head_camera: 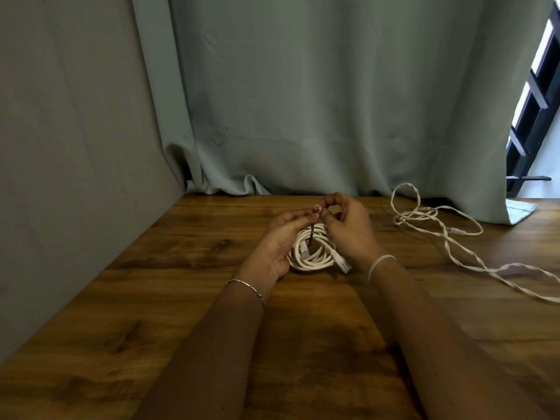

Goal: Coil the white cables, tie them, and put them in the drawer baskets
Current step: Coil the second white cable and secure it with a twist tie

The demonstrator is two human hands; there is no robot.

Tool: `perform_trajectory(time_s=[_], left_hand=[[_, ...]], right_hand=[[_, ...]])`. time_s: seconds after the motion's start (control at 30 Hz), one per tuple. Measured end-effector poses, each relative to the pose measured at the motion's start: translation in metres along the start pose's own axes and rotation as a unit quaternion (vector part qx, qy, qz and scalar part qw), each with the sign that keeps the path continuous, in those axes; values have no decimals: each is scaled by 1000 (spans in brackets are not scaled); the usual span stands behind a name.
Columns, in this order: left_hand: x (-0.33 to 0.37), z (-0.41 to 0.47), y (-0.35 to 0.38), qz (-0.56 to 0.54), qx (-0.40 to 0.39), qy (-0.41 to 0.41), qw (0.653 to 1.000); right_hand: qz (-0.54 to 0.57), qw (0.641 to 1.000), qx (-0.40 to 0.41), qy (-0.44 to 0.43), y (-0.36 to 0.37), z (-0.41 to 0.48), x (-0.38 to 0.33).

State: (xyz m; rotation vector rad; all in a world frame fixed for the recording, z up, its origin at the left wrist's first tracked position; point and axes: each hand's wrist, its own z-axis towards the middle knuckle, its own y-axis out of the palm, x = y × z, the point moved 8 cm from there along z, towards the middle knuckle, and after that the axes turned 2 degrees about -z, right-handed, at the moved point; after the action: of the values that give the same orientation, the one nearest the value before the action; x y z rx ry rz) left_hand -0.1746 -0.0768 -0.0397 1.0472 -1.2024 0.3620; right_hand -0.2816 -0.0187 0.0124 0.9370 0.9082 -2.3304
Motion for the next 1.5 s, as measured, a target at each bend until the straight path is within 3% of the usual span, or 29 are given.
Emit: perform_trajectory(time_s=[0.33, 0.77, 1.2, 1.5], left_hand=[[0, 1, -4, 20, 23, 8, 999], [-3, -4, 3, 41, -6, -9, 999], [1, -5, -6, 62, 38, 2, 997], [7, -5, -6, 103, 54, 41, 992]], right_hand=[[29, 999, -9, 27, 2, -1, 3], [30, 998, 60, 14, -9, 1, 7], [176, 975, -83, 108, 16, -3, 14], [208, 966, -67, 138, 14, -6, 18]])
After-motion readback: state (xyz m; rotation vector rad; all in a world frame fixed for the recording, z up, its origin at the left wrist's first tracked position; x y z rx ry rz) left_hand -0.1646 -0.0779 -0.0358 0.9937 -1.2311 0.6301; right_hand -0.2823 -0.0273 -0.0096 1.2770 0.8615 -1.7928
